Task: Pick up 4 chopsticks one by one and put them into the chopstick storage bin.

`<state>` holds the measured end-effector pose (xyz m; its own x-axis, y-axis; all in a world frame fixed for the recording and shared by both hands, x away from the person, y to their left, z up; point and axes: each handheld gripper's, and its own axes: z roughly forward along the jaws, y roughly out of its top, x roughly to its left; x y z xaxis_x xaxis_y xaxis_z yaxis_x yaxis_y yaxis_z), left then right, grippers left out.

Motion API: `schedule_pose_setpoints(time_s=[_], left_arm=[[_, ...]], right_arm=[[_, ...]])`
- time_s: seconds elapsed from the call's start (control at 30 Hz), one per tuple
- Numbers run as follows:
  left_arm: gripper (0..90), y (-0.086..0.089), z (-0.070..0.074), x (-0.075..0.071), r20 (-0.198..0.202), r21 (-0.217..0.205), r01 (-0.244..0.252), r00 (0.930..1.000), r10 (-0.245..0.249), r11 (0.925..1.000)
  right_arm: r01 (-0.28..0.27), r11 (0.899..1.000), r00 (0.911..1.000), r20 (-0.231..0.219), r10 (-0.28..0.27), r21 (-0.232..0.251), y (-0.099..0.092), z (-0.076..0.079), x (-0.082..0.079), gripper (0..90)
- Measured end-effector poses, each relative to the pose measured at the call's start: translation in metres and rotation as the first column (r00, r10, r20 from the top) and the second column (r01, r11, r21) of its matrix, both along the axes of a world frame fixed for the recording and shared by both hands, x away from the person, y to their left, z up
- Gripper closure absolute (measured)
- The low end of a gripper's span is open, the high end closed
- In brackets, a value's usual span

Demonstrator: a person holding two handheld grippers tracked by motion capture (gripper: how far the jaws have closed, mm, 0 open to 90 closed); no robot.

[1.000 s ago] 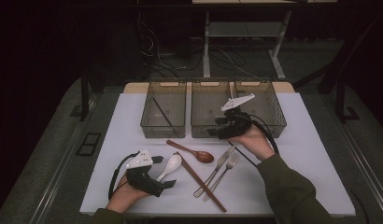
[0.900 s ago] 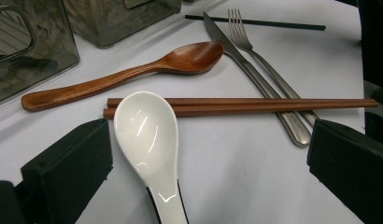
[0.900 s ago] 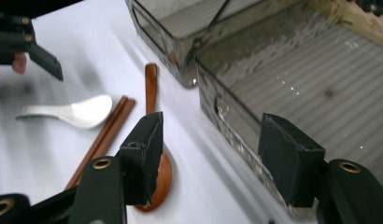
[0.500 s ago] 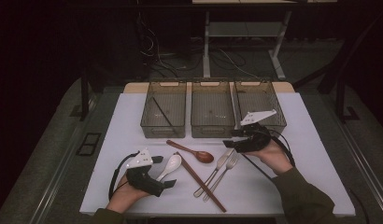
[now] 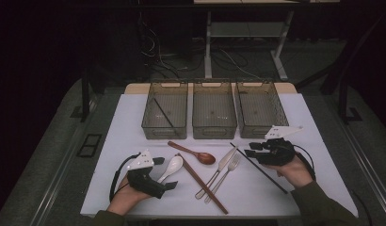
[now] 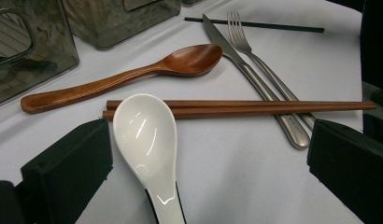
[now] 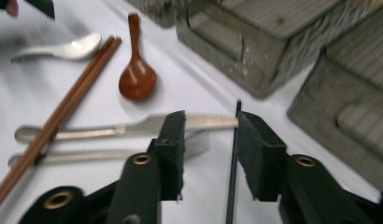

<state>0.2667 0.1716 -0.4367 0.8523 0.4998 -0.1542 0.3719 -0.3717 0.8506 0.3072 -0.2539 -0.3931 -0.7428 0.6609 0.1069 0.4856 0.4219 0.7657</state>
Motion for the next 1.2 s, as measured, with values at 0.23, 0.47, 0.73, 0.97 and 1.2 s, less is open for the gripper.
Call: schedule_pose_setpoints(time_s=[0.23,0.47,0.73,0.97,1.2], left_arm=[[0.0,0.000,0.000,0.000,0.000,0.005,0.000,1.0000,0.000,1.0000],[0.0,0.000,0.000,0.000,0.001,0.003,-0.001,1.0000,0.001,1.0000],[0.0,0.001,0.000,-0.001,0.000,-0.003,-0.008,1.0000,0.008,1.0000],[0.0,0.001,0.000,0.000,0.001,-0.001,-0.009,1.0000,0.009,1.0000],[0.0,0.002,0.000,0.000,0.001,0.001,-0.010,1.0000,0.010,1.0000]], right_arm=[[0.014,0.999,0.9988,-0.046,-0.015,-0.031,-0.014,-0.012,-0.012,68.3],[0.047,0.997,0.9954,-0.081,-0.052,-0.064,-0.030,-0.024,-0.020,72.4],[0.065,0.995,0.9886,-0.131,-0.075,-0.078,-0.040,-0.038,-0.027,73.1],[0.068,0.993,0.9876,-0.135,-0.081,-0.100,-0.041,-0.044,-0.032,73.1],[0.064,0.992,0.9860,-0.147,-0.080,-0.111,-0.042,-0.048,-0.030,75.7]])
